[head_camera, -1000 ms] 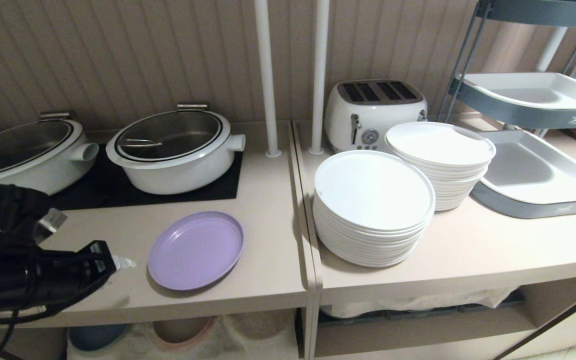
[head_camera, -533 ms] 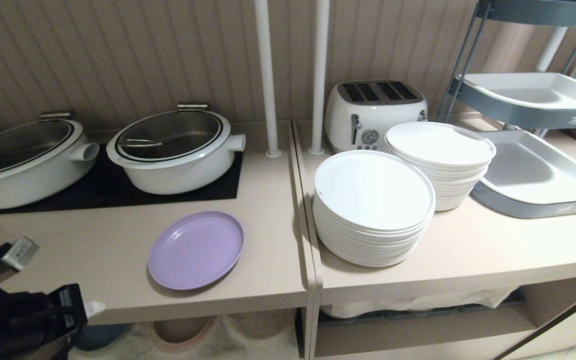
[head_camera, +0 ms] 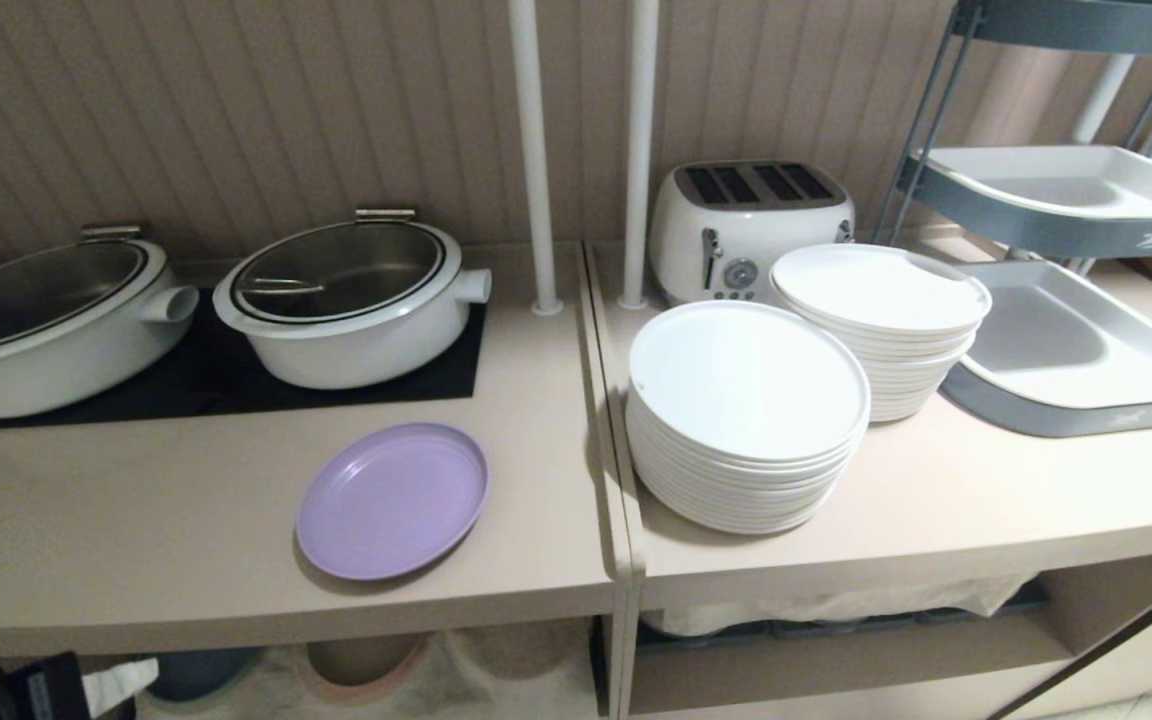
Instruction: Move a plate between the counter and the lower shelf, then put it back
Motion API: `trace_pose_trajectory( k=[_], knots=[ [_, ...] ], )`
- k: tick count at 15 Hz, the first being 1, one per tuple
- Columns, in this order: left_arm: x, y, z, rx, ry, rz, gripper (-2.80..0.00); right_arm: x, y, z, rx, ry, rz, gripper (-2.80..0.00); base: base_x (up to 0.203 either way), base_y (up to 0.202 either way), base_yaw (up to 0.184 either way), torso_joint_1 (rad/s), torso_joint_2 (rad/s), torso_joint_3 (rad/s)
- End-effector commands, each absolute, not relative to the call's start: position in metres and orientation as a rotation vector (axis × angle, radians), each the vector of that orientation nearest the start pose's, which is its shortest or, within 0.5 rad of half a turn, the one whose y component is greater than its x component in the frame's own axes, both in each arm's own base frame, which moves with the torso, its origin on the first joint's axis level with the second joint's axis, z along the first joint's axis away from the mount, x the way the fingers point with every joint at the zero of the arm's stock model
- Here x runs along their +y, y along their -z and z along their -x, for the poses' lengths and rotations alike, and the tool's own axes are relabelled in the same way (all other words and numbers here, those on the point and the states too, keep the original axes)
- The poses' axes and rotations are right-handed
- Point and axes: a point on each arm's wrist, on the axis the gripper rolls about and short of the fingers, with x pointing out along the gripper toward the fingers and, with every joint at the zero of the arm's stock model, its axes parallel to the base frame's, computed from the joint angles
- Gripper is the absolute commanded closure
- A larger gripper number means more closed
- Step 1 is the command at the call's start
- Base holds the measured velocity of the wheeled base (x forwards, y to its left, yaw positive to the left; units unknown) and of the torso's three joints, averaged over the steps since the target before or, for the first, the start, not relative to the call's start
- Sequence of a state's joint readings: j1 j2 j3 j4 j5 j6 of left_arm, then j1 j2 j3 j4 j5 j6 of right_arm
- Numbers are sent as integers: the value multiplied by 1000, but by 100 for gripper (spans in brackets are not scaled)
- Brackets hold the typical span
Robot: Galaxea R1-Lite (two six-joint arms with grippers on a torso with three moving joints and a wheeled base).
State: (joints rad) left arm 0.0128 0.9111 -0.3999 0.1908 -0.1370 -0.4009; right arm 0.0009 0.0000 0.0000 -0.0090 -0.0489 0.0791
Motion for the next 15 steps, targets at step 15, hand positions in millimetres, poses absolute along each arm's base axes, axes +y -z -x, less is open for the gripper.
trace_pose_trajectory(
  k=[15],
  knots=[
    [-3,-123,0,371,116,81,0,-1,-76,23,-11,47,-80,0,0,0,0,0,0,0]
  ],
)
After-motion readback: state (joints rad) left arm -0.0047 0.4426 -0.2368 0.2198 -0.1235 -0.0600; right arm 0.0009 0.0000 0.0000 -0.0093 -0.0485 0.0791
